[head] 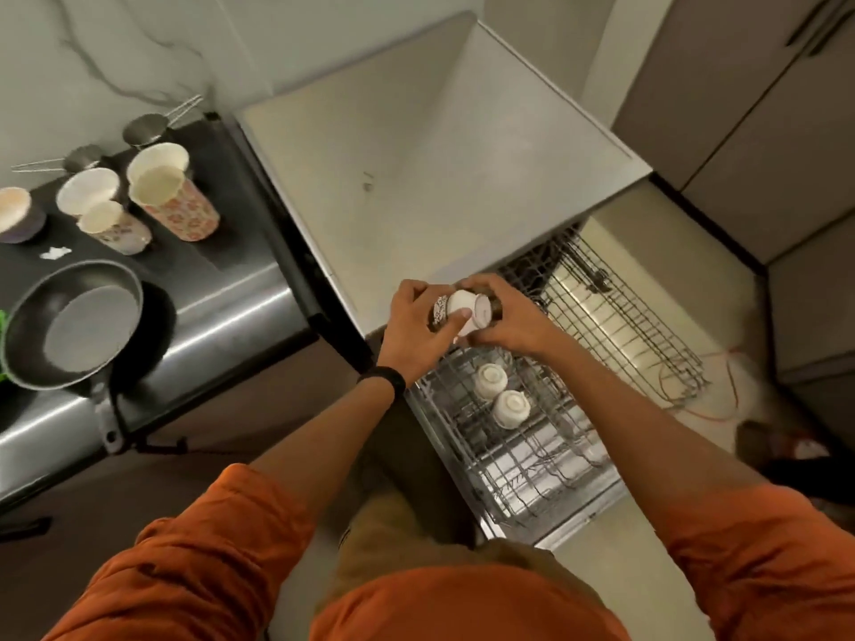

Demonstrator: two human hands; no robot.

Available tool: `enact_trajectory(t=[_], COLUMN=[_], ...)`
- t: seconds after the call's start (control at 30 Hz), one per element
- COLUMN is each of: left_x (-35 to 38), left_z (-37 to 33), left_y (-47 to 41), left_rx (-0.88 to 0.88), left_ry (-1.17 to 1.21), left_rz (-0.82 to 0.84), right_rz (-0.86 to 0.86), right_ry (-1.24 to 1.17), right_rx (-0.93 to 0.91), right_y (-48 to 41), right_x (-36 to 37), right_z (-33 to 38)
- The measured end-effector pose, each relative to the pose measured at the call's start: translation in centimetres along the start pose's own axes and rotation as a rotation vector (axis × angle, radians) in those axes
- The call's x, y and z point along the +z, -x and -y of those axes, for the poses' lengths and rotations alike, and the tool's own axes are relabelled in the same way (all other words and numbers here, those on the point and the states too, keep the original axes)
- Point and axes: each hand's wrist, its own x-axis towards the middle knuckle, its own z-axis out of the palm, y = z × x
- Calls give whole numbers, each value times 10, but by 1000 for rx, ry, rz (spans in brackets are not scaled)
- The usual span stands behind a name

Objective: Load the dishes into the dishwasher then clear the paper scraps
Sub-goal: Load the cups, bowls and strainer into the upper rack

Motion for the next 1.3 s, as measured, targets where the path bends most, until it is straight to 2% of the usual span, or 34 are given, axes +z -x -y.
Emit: enact_trajectory(t=[0.13,0.27,0.4,0.53,0.6,0.7,0.83,1.03,1.3], left_x=[25,46,71,104,121,146,168,186,182], left_z=[1,16,37,78,100,129,156,178,174], left_y=[-2,-9,-27,-48,-55,-60,-64,-65,-65], left_rx=[-60,-169,-335,-578,-628,-638,-683,-754,-722], left_ry=[-1,-1,52,101,54,-14,47,58,-45], left_rz=[76,210,183,184,168,186,205,229,293], right_rz=[5,95,155,130,95,57,154,146,120], right_ry=[-58,-16,20,-18,-87,-161,-71,59,125], right_rx=[79,124,140,267,339,423,429,468,526], right_y=[4,-14,-41,-76,-89,-108,-124,-127,-120], right_x=[-12,-15,-4,16,27,43,51,78,83], right_z=[-28,-55,-80,-122,-141,-169,-196,-234,-226])
